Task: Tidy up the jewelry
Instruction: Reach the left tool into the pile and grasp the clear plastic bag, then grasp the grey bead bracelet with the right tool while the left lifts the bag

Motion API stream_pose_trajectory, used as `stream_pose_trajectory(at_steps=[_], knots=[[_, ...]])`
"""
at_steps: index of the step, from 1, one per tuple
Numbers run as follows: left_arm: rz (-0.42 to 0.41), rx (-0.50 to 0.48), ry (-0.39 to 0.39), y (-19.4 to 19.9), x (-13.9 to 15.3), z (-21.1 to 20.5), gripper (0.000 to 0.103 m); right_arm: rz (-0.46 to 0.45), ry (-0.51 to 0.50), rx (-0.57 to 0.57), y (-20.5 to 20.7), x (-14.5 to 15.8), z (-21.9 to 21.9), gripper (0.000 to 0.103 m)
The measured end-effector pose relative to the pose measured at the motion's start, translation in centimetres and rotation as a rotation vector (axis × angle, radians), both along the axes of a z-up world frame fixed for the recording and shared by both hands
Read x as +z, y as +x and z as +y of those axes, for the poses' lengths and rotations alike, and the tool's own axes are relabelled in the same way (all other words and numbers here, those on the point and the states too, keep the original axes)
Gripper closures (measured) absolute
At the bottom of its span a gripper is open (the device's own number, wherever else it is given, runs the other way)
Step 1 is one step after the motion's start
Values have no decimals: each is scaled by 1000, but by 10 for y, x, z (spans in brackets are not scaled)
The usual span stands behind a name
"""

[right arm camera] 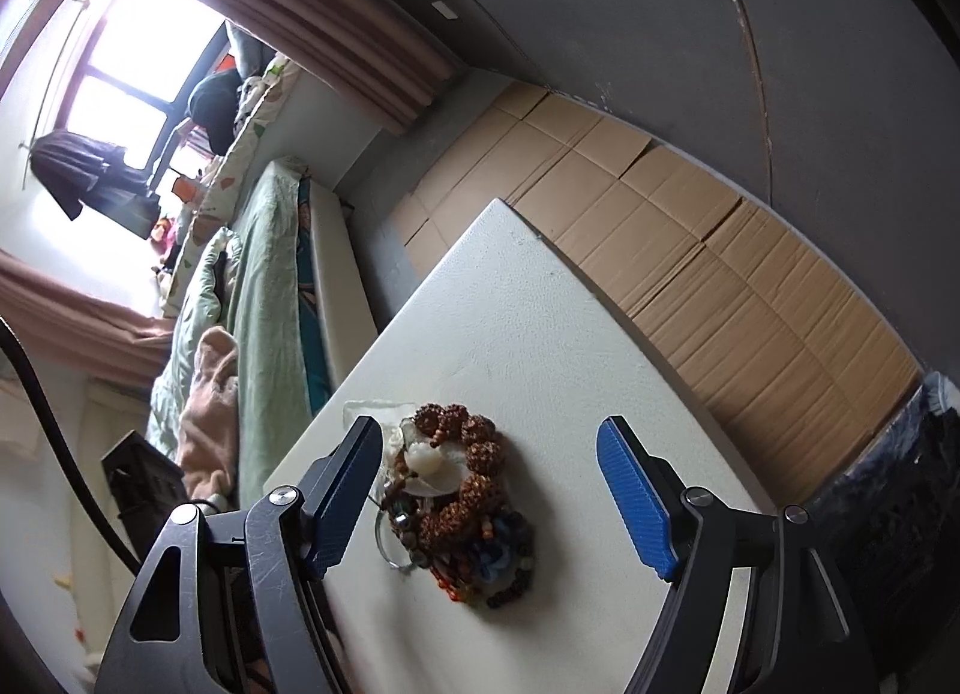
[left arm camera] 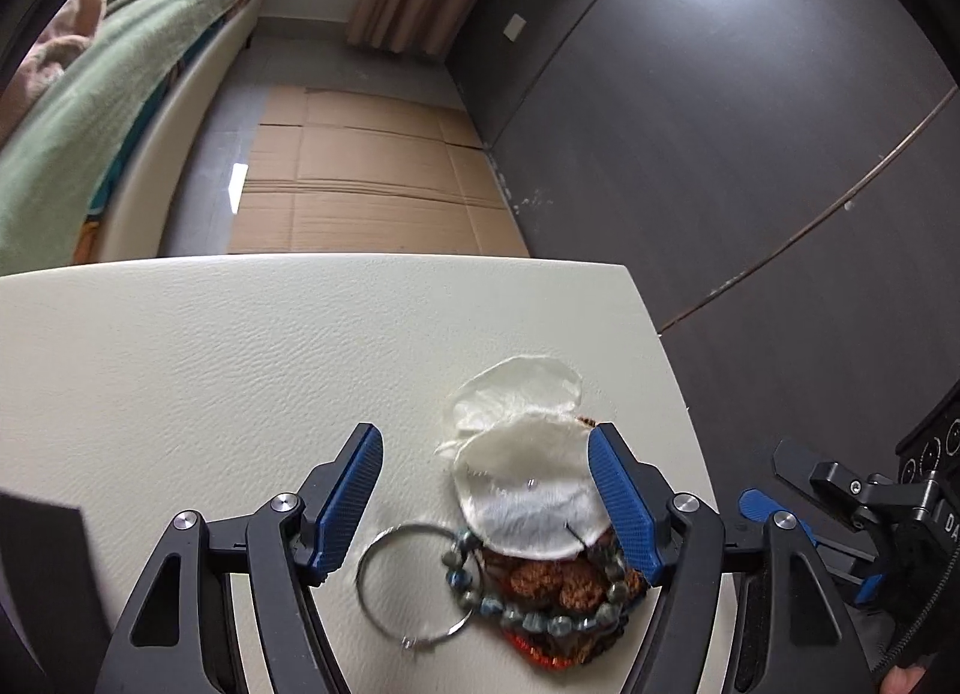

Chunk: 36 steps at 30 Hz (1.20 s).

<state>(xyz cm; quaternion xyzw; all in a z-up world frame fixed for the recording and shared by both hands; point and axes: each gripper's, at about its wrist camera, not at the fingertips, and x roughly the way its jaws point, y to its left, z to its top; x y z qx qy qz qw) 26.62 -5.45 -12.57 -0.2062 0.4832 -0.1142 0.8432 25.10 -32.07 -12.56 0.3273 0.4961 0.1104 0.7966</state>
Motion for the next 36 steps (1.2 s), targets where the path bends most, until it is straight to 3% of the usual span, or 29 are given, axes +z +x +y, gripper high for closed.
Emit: stream_pose_trajectory(at_steps=[4, 6, 8, 9, 13, 25, 29, 36], knots=[[3, -11, -27, 8, -6, -2, 31, 1, 5, 12, 4, 1, 7, 27], [-1, -12, -22, 9, -6, -5, 51, 1, -6, 18, 5, 0, 11, 27], [8, -19, -23, 10, -7, -7, 95, 6, -21, 25, 7, -1, 13, 27], [11, -24, -21, 10, -7, -8, 98, 11, -29, 27, 8, -2, 14, 27], [-39, 11, 7, -2, 9, -1, 99, 26, -42, 30, 7, -5, 14, 27], [-174, 61, -34, -38, 70, 36, 99, -20, -63, 140, 1, 2, 41, 27], [-211, 84, -33, -52, 89, 55, 99, -11, -53, 217, -6, 0, 61, 43], [-249, 95, -16, -73, 100, 82, 99, -28, -160, 263, -11, 1, 83, 47]])
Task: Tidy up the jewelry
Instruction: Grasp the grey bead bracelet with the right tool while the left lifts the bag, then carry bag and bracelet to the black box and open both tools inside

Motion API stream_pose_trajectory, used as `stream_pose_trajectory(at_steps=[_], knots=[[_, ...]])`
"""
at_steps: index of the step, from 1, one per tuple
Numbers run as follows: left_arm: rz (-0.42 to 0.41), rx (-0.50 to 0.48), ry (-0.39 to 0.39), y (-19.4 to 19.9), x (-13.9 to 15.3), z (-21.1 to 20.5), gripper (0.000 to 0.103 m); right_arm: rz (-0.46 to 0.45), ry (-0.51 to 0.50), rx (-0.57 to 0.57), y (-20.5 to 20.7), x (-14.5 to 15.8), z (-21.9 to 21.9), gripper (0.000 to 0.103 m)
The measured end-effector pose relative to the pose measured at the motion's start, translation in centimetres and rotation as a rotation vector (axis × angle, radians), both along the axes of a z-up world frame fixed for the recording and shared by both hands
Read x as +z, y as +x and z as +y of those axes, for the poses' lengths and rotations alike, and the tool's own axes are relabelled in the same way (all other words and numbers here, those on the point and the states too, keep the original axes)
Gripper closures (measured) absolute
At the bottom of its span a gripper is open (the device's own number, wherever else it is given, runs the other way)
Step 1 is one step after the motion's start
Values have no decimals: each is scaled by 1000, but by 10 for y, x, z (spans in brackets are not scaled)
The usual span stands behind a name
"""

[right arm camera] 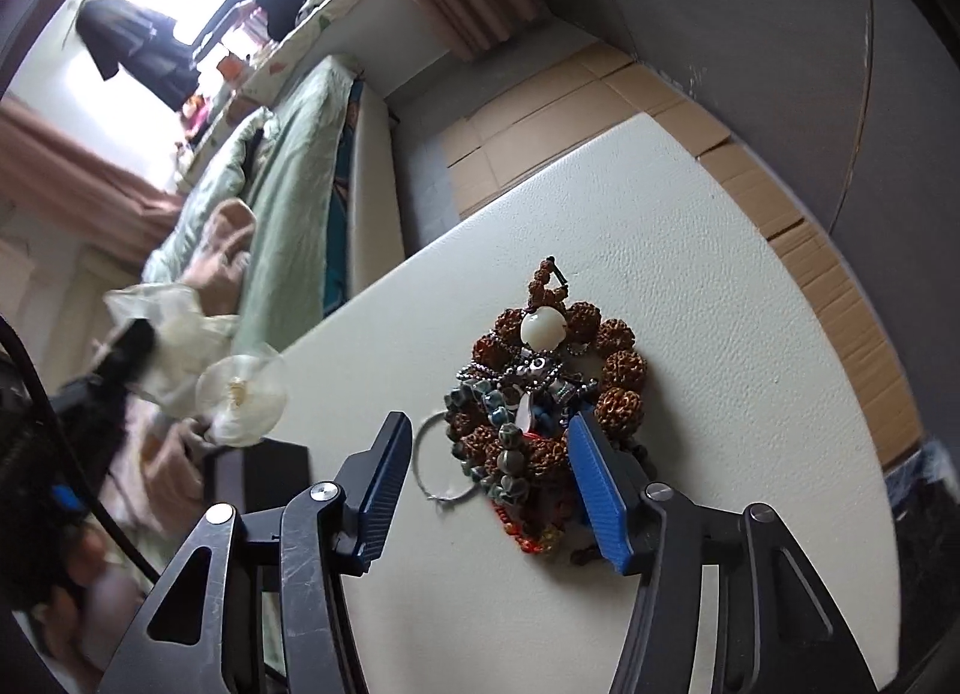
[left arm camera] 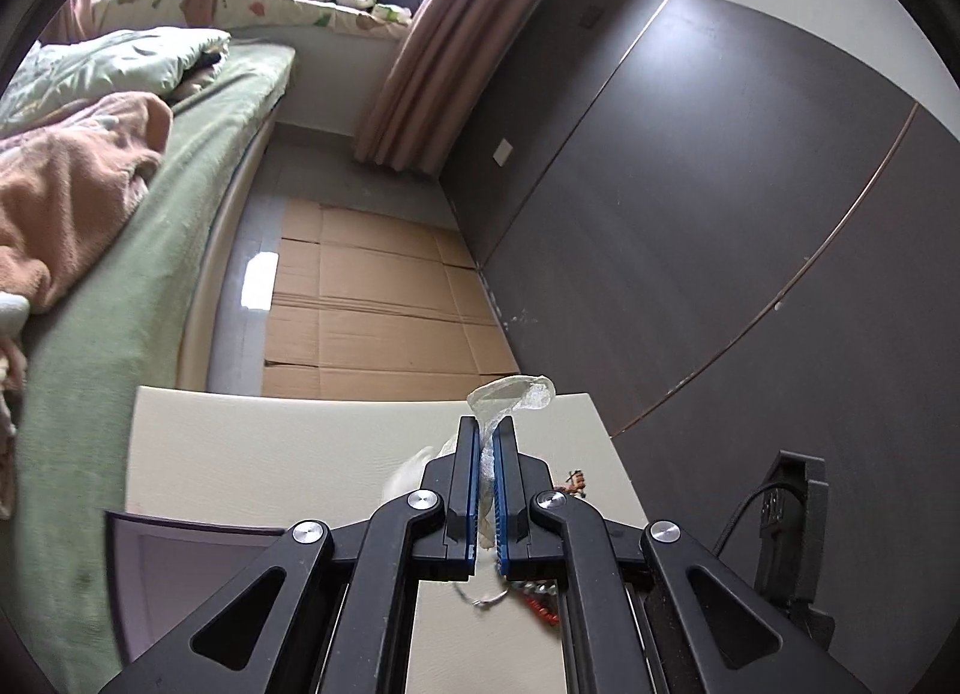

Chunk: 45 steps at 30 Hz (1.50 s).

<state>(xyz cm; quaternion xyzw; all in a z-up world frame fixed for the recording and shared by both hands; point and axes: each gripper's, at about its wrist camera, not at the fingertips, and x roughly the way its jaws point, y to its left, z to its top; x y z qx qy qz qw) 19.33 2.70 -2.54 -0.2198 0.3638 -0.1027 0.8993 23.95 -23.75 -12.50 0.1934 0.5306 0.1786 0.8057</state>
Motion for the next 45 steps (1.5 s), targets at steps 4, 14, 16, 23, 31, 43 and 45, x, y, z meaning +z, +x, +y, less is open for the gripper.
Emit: stream_pose_trajectory(at_steps=[4, 14, 16, 23, 31, 43, 45], knots=[[7, 3, -7, -2, -2, 14, 99, -19, -47, 6, 4, 1, 5, 47], [1, 10, 14, -23, 1, 29, 99, -5, -152, 66, 13, -15, 20, 93], [4, 14, 23, -29, -1, 32, 99, -17, -139, 58, 8, -12, 16, 93], [17, 34, 57, -50, -2, 43, 99, -132, -55, 71, -21, 22, 11, 93], [-16, 56, 59, -71, 10, 50, 99, -196, 40, 99, -43, 41, 16, 93], [8, 115, 19, -91, 8, 70, 99, -291, 170, 162, -78, 64, 45, 93], [37, 137, 7, -91, 2, 75, 99, -300, 176, 161, -82, 65, 49, 93]])
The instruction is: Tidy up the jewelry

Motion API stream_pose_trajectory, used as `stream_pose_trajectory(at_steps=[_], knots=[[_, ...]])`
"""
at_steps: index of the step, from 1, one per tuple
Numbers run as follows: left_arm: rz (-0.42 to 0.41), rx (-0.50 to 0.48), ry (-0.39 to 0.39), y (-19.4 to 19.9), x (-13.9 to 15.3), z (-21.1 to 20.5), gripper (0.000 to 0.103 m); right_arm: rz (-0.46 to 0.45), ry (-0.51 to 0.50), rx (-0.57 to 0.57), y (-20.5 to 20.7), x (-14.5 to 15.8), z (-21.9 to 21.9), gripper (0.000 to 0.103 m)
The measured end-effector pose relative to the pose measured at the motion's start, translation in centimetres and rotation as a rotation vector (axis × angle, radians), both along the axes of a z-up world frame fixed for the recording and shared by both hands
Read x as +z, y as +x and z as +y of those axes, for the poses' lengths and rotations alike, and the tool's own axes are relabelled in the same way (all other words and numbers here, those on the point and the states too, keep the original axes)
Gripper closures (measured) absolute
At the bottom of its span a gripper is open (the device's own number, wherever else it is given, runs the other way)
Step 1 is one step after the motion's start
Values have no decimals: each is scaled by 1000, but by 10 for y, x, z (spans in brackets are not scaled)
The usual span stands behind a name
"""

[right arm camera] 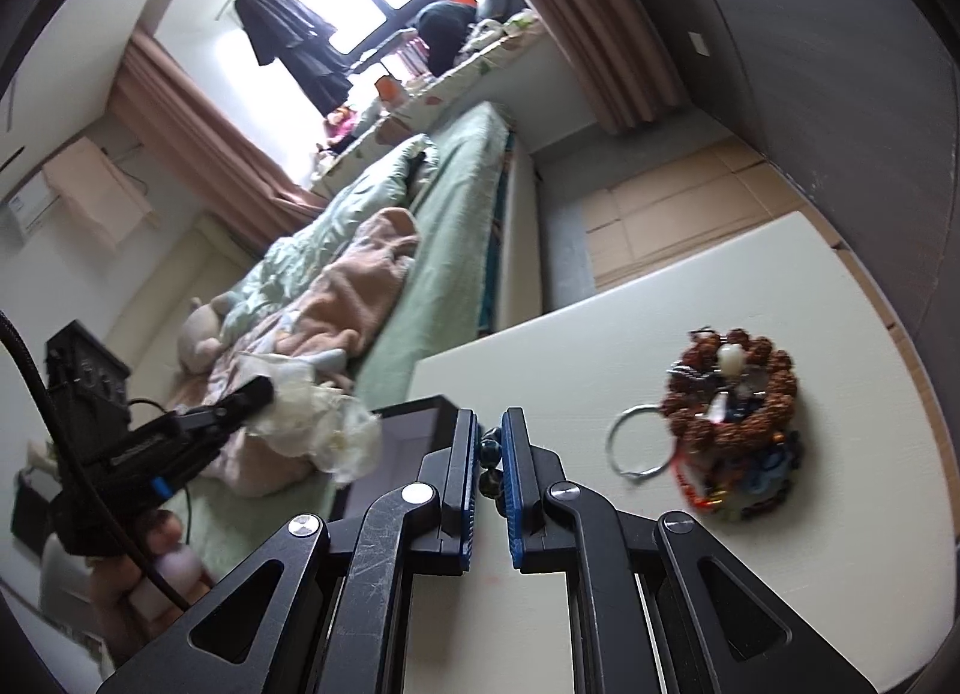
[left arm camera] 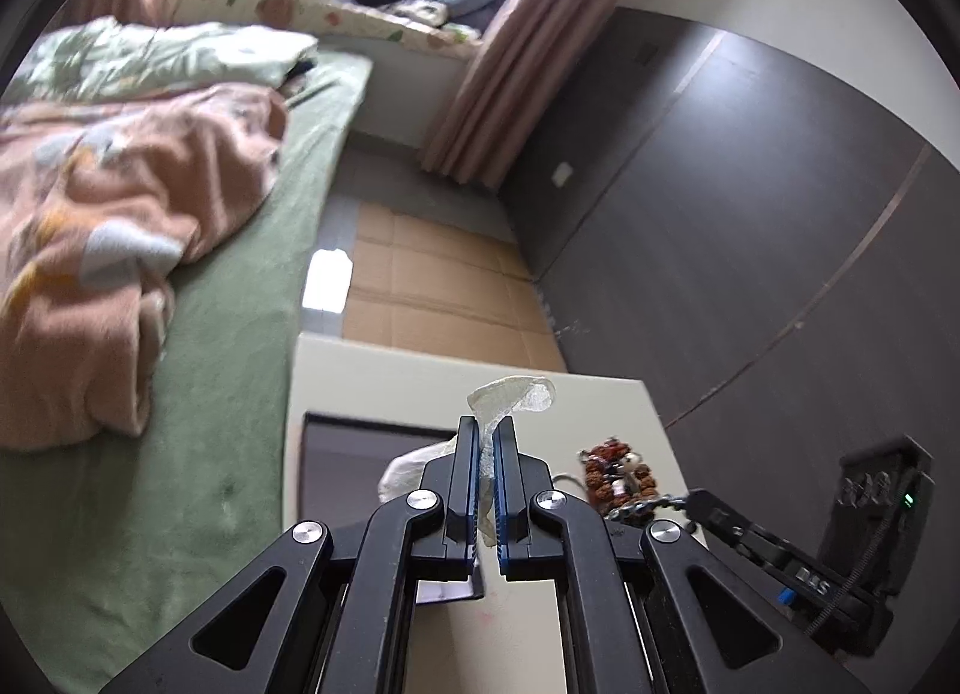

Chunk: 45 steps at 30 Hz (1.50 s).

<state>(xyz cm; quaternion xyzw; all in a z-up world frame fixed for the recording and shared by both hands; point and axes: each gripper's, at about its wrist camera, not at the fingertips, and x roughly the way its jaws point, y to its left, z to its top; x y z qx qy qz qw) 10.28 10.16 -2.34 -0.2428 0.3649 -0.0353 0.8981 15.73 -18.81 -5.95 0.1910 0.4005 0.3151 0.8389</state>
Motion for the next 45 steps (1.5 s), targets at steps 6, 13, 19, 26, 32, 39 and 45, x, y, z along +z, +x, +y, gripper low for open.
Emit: stream_pose_trajectory(at_steps=[6, 13, 19, 26, 32, 39, 45], knots=[[144, 16, -57, 8, -26, 12, 73, -11, 26, 2, -7, 2, 11, 93], [104, 94, -22, -3, -11, 24, 32, -12, 61, 34, -2, 0, 31, 93], [99, 157, -8, -6, -4, 40, 32, -2, 115, 105, 5, -4, 64, 93], [90, 193, -19, -3, -1, 50, 32, 27, 149, 215, 4, -16, 105, 93], [79, 205, -18, -5, 1, 52, 32, 61, 81, 185, 6, -25, 107, 44], [79, 160, -31, 0, 0, 29, 32, 43, 46, 69, 8, -13, 54, 44], [72, 109, -26, 9, -1, 1, 32, 90, 34, -77, 16, -15, 0, 44]])
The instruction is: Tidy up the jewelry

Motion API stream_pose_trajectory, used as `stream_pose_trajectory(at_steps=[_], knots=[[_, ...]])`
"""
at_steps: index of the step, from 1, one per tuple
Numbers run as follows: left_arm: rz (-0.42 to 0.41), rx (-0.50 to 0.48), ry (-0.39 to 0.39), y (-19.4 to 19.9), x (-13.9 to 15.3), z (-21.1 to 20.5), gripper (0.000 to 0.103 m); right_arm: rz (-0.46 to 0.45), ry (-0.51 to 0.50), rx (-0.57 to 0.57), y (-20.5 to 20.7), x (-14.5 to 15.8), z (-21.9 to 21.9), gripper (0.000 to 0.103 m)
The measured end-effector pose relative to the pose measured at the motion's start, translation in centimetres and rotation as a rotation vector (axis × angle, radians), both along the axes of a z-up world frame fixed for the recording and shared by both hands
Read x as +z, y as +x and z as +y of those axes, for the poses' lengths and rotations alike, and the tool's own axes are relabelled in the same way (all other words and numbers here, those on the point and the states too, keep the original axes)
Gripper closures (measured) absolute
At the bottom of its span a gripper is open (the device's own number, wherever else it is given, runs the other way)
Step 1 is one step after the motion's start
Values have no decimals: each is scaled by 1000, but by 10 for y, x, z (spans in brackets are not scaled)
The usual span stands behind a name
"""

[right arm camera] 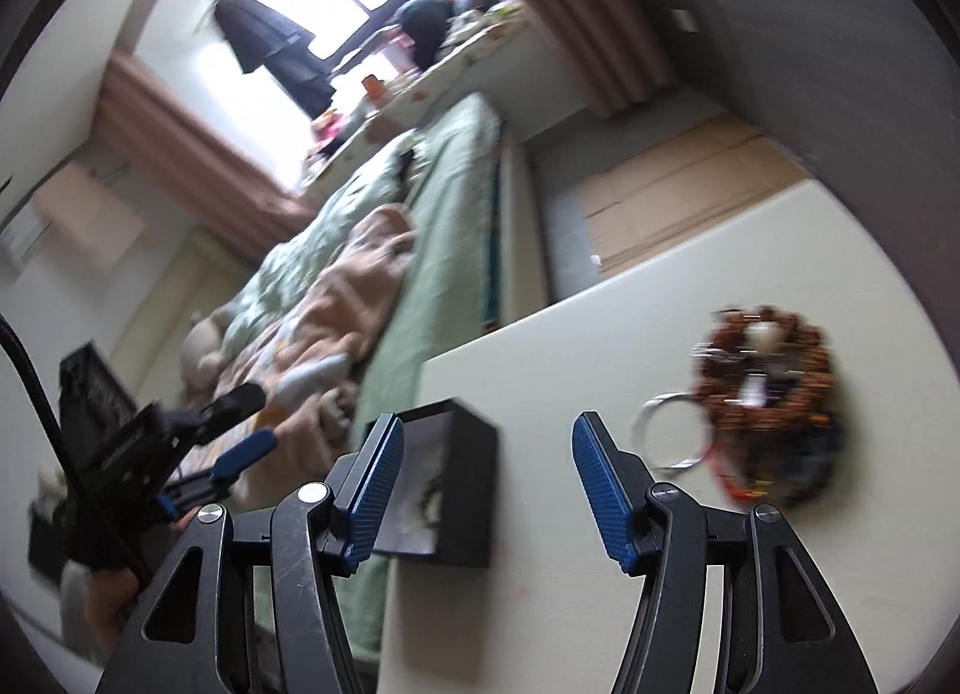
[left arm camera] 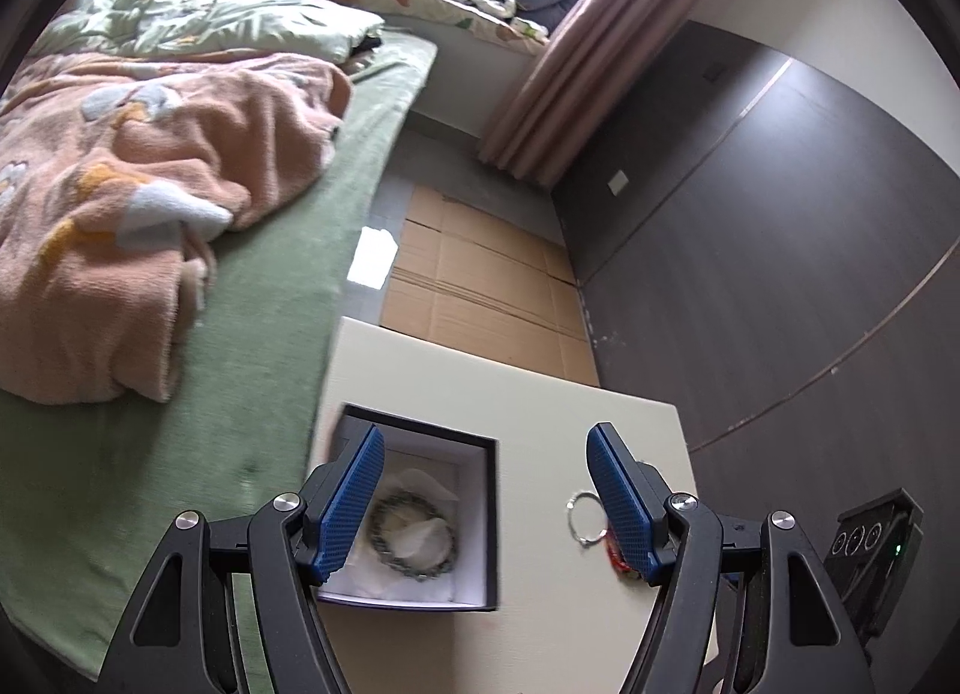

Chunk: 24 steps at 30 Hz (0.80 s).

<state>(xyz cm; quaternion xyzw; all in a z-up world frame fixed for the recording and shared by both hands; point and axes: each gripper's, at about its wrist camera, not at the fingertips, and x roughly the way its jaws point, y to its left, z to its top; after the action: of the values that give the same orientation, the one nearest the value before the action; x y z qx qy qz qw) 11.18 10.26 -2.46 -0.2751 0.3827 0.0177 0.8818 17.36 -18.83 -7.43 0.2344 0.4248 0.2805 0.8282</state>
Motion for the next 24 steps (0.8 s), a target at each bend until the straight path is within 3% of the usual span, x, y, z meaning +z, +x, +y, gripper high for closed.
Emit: stream_pose_trajectory(at_steps=[7, 18, 24], knots=[[16, -69, 12, 15, -7, -36, 32, 59, -36, -122, 8, -1, -48, 44], [44, -235, 108, 46, -31, -99, 32, 191, -133, -241, 26, -26, -89, 44], [106, -293, 149, 64, -55, -123, 49, 209, -149, -255, 37, -33, -97, 44]])
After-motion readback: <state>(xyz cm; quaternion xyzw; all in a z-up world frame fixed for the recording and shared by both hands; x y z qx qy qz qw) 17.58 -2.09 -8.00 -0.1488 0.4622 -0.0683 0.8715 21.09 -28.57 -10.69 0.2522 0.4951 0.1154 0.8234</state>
